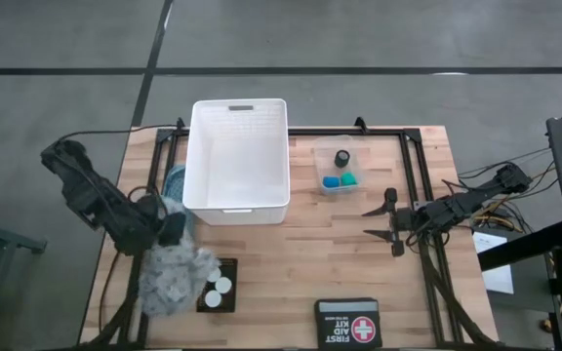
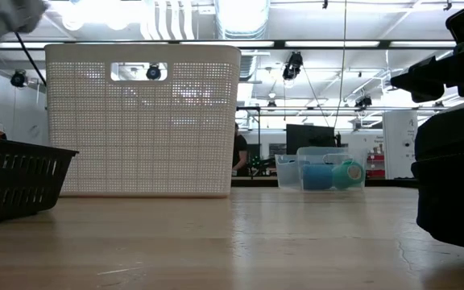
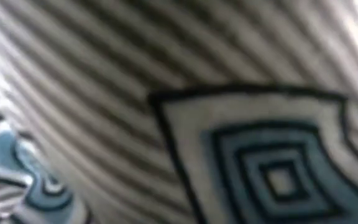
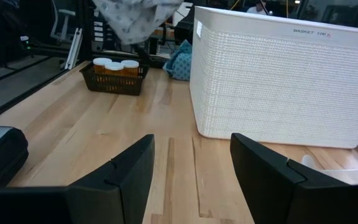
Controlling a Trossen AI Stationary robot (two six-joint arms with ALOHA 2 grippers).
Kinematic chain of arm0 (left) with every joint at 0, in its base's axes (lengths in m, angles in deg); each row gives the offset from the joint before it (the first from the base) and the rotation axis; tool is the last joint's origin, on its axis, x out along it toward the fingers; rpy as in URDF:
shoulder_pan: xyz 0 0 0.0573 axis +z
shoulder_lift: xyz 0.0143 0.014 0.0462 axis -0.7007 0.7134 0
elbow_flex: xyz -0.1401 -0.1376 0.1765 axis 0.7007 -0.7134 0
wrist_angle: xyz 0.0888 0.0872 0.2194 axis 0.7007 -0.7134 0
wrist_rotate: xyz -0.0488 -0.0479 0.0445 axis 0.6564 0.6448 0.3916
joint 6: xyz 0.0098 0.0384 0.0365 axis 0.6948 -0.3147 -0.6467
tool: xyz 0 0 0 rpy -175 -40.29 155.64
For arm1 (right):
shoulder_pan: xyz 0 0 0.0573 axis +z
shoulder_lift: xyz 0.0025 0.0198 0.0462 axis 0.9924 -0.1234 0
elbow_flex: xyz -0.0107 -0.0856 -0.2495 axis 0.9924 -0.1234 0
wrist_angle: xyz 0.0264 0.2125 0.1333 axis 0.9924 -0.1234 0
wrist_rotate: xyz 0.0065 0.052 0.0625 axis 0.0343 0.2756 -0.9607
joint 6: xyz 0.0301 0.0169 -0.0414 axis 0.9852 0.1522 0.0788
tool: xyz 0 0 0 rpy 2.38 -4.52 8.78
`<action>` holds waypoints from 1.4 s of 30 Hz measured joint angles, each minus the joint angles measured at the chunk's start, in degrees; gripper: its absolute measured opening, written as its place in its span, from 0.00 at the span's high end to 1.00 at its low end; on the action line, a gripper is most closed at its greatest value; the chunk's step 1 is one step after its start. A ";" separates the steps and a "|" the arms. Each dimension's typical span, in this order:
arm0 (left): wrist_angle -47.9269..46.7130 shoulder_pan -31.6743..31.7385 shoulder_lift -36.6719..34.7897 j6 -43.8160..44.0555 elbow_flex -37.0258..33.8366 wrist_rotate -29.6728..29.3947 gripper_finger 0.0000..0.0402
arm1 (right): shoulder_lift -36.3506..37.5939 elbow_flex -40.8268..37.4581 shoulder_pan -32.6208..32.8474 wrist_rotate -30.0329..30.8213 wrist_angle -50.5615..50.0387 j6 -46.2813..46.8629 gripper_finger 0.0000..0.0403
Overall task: Pick & place medical supplies in basket/bin
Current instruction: Put the light gray patient gown into the white bin
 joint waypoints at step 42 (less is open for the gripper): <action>20.83 51.13 8.28 -96.39 13.06 -38.13 0.66 | -0.01 0.01 0.01 0.00 0.01 0.00 0.49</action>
